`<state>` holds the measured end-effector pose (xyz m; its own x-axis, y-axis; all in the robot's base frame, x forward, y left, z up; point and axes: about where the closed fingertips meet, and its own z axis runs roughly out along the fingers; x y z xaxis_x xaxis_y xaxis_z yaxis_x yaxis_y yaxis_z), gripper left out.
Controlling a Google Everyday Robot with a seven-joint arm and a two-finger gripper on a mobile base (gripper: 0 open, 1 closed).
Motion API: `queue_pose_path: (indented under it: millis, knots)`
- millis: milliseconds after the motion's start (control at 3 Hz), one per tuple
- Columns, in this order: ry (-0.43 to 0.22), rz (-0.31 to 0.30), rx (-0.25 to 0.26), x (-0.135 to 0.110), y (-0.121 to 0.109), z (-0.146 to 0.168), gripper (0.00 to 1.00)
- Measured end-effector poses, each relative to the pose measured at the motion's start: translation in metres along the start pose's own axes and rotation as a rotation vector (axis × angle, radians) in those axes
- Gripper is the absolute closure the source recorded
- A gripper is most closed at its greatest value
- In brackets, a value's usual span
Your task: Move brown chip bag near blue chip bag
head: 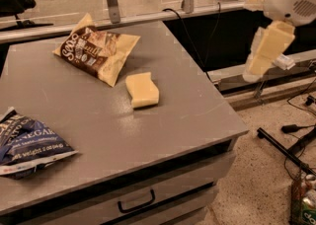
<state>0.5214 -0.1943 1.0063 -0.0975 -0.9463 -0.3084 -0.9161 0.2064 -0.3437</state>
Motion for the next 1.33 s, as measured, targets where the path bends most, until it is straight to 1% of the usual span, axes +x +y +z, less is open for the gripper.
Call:
queue_pose_path:
  millis: [333, 667, 1000, 1333]
  knots:
    - [-0.139, -0.033, -0.054, -0.057, -0.048, 0.04, 0.0]
    - [-0.246, -0.071, -0.136, -0.128, -0.075, 0.085, 0.0]
    - [-0.299, -0.081, -0.17, -0.19, -0.088, 0.123, 0.0]
    - [-0.303, -0.078, -0.169, -0.192, -0.09, 0.126, 0.0]
